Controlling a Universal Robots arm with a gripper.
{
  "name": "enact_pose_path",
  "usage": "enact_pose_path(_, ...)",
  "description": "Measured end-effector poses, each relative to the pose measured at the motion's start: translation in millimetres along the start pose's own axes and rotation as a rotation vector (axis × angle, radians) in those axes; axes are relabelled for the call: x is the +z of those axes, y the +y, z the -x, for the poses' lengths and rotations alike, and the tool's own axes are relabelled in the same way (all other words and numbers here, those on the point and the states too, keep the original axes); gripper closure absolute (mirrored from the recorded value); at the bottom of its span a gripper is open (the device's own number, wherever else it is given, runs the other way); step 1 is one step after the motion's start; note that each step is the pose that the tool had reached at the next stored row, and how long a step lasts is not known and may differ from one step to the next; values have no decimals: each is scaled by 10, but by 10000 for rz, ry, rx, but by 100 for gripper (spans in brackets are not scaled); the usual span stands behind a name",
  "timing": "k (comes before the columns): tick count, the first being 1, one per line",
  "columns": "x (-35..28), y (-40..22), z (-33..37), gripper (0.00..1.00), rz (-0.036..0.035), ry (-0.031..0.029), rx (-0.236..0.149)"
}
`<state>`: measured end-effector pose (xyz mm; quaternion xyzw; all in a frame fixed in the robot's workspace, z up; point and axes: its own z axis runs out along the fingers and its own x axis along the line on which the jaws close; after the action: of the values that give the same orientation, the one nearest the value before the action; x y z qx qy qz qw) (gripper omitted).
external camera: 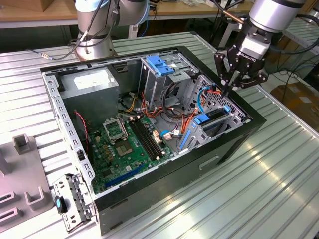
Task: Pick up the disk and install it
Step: 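Insert the first disk wire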
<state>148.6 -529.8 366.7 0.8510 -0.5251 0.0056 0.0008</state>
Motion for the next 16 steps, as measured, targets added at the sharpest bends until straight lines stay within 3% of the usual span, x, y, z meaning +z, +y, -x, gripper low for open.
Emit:
enact_pose_path(10,8,5,3,84,11,5,1158)
enact_pose_path(16,9,51,26,84,16,7,1477)
